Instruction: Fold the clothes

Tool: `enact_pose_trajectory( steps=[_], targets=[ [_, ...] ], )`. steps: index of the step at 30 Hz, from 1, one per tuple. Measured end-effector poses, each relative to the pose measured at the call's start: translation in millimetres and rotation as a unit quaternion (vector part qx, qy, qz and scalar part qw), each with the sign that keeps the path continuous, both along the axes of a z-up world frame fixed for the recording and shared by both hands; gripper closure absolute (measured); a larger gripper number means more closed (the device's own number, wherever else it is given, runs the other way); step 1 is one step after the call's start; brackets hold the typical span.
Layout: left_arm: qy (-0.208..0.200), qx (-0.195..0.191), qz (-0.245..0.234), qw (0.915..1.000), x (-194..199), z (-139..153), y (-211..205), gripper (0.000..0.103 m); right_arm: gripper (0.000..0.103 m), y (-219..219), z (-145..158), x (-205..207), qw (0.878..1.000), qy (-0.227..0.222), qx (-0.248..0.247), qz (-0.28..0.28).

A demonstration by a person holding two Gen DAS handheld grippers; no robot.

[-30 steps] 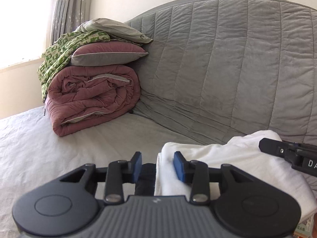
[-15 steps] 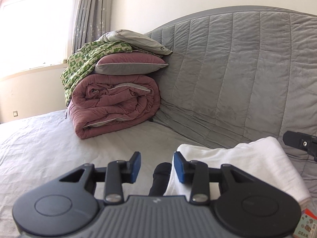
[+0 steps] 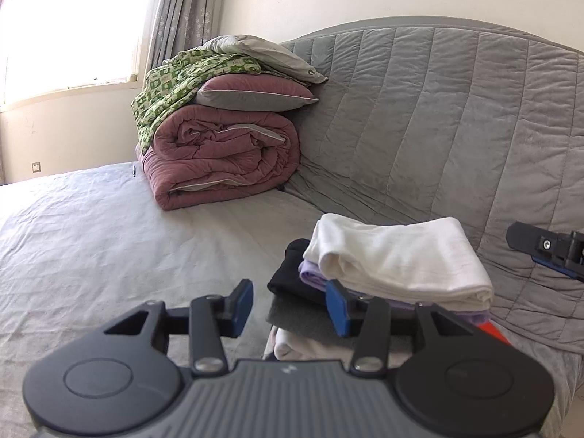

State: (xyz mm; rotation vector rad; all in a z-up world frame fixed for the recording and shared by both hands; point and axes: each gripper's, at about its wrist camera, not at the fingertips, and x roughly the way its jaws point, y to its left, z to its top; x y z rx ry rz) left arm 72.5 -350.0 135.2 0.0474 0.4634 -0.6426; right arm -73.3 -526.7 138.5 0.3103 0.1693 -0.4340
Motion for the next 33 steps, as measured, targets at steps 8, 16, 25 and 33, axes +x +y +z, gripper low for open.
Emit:
enact_pose_trajectory(
  steps=[8, 16, 25, 33],
  targets=[
    [0.033, 0.029, 0.023, 0.9988, -32.1, 9.9, 30.2, 0.032, 0.042, 37.5, 3.3, -24.6, 0.999, 0.018, 0.027, -0.008],
    [0.055, 0.048, 0.033, 0.9968, -58.3, 12.7, 52.2, 0.012, 0.03, 63.2, -1.2, -35.0, 0.998, 0.055, 0.031, -0.004],
    [0.067, 0.081, 0.037, 0.9938, -72.1, 9.1, 68.4, 0.001, 0.02, 84.1, -11.4, -42.1, 0.995, 0.089, 0.045, -0.001],
    [0.094, 0.101, 0.058, 0.9887, -74.1, -1.1, 83.2, 0.001, 0.0, 97.0, -19.2, -44.1, 0.992, 0.116, 0.046, -0.004]
  ],
)
